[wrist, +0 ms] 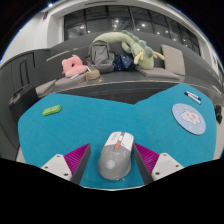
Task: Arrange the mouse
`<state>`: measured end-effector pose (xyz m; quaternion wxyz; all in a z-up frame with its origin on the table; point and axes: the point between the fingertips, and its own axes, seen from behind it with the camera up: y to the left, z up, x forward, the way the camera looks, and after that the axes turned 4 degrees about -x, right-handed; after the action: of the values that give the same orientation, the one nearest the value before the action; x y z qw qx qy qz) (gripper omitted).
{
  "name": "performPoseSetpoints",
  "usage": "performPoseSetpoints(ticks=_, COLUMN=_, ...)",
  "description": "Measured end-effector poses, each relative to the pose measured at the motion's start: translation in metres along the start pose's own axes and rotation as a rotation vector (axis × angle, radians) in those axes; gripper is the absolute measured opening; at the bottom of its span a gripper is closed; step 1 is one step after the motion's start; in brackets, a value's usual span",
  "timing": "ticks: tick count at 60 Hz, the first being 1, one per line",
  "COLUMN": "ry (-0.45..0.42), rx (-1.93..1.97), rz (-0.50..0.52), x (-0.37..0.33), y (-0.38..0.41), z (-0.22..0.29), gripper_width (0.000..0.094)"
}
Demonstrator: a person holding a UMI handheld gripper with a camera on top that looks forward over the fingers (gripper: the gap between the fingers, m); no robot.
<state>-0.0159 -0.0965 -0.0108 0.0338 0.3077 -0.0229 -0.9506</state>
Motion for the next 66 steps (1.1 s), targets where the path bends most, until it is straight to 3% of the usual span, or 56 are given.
performPoseSetpoints(ticks=15, ry=0.008, rx=-0.055, rz=0.028, x=0.018, y=0.011, z=0.003, gripper_width=0.0818)
performPoseSetpoints(ticks=18, ry=0.002, rx=-0.067, rz=0.007, x=0.020, y=0.008, z=0.003, gripper_width=0.0764)
performPoseSetpoints(ticks=24, ry=0.008, rx=-0.051, rz=-0.037, x=0.022, y=-0.004, z=0.002, gripper_width=0.0484)
performPoseSetpoints(ticks=33, ry=0.024, rx=-0.057, rz=-0.035, x=0.022, y=-0.007, z=0.001, gripper_width=0.0415)
performPoseSetpoints(ticks=39, ry=0.037, rx=-0.016, rz=0.011, x=0.008, y=-0.003, z=0.008, gripper_width=0.0392)
performPoseSetpoints(ticks=49, ry=-0.100, rx=-0.049, rz=0.000, x=-0.044, y=-0.043, z=0.084, gripper_width=0.0391)
performPoseSetpoints(ticks=59, ry=-0.229, rx=-0.036, rz=-0.041, x=-0.070, y=-0.137, z=0.178, gripper_width=0.0393)
performPoseSetpoints(ticks=66, ry=-0.190, rx=-0.027, rz=-0.132, x=-0.043, y=-0.233, z=0.177, gripper_width=0.0395)
